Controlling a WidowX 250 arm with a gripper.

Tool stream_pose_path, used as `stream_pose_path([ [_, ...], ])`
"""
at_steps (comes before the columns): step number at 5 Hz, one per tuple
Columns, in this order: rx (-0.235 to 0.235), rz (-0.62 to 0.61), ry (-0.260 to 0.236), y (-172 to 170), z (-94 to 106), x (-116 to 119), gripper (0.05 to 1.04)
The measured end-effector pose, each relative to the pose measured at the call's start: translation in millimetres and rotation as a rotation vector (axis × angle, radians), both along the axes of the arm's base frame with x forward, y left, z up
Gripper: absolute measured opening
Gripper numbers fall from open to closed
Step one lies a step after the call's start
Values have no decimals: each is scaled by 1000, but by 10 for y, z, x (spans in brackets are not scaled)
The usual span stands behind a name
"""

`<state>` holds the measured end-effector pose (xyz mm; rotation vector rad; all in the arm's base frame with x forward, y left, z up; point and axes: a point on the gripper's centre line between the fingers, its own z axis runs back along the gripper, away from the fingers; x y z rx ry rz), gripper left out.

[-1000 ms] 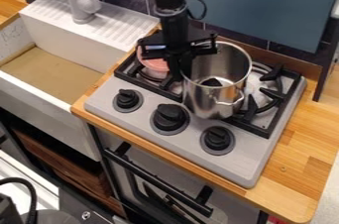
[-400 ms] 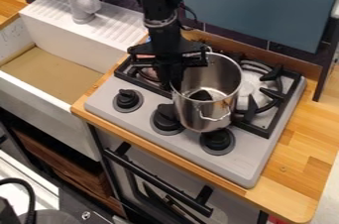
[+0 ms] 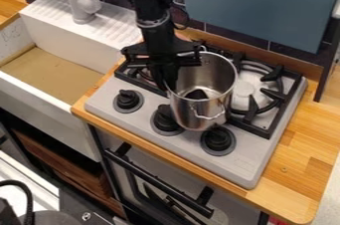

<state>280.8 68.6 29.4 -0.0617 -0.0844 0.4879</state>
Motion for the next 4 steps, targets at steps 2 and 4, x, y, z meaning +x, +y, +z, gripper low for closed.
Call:
stream_pose_path([
  [2, -12, 8, -4, -135, -12, 9, 54],
  [4, -11, 35, -8, -231, -22, 16, 74],
])
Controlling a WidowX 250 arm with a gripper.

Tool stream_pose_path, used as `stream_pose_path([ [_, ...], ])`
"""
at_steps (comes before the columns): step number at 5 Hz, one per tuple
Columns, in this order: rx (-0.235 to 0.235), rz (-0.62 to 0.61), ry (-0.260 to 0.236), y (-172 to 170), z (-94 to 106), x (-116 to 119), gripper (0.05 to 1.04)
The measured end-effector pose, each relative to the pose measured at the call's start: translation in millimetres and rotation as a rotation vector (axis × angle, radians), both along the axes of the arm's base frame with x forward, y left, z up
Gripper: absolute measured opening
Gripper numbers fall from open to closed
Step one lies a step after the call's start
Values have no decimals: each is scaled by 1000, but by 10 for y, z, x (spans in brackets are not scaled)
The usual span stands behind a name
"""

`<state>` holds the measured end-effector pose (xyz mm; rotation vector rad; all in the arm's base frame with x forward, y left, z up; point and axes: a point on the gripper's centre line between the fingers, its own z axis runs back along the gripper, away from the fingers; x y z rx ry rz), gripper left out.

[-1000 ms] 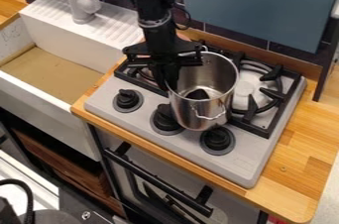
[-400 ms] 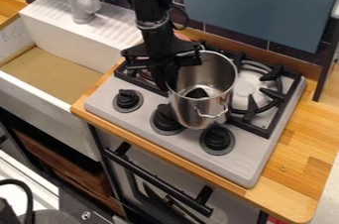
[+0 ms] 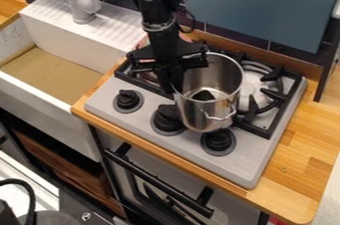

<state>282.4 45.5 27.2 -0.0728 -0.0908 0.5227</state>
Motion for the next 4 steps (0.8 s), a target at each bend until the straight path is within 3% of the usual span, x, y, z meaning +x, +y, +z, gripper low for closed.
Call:
stream_pose_path([
  [1, -2, 10, 4, -6, 0, -4, 202],
  [2, -11, 32, 17, 7, 10, -17, 437],
  [3, -18, 59, 32, 25, 21, -38, 757],
  [4, -24, 60, 29, 48, 92, -58, 983],
])
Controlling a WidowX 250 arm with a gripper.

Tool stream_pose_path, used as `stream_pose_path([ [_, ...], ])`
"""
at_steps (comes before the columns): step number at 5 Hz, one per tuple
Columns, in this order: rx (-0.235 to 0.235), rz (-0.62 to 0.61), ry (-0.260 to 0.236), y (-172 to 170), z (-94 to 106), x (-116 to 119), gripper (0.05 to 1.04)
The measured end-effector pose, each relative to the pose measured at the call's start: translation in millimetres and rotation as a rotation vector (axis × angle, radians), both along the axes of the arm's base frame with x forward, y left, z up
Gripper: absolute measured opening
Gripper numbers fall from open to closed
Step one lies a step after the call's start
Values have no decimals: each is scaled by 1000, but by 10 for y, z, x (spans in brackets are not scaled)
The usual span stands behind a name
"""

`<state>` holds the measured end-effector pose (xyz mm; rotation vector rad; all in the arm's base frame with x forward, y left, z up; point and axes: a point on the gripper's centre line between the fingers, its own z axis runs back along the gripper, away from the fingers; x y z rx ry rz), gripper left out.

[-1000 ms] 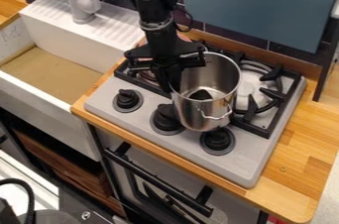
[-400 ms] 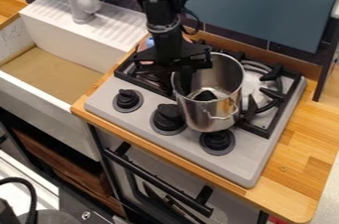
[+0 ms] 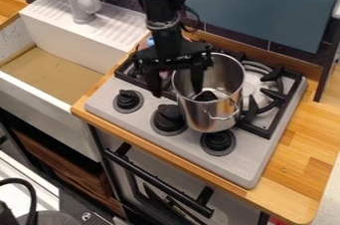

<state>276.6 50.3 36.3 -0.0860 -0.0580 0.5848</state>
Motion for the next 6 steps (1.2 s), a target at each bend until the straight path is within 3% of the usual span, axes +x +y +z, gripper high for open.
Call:
stream_pose_path([
  [2, -17, 29, 20, 54, 130, 10, 995],
  [4, -70, 171, -33, 190, 502, 284, 995],
  [5, -48, 248, -77, 258, 528, 365, 995],
  [6, -30, 271, -77, 345, 530, 520, 995],
])
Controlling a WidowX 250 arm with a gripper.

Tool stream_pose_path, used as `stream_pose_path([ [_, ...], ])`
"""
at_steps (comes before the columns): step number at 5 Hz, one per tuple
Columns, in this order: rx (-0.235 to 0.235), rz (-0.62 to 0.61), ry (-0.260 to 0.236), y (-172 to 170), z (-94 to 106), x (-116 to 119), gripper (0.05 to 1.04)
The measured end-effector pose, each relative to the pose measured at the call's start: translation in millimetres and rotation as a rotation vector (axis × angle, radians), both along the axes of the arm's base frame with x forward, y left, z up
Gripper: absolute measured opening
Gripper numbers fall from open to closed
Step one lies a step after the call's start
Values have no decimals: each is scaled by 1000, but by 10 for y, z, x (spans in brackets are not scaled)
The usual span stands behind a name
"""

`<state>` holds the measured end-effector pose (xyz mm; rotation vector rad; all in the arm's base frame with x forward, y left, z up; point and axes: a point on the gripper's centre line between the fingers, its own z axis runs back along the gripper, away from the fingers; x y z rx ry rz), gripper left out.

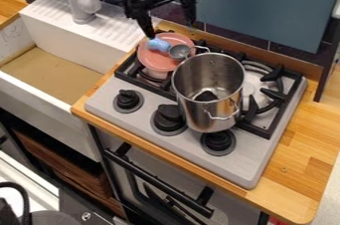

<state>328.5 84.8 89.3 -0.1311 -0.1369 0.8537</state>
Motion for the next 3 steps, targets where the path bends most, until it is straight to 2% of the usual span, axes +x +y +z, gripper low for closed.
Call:
stream_pose_path([
  [3, 45, -31, 29, 165, -120, -18, 995],
])
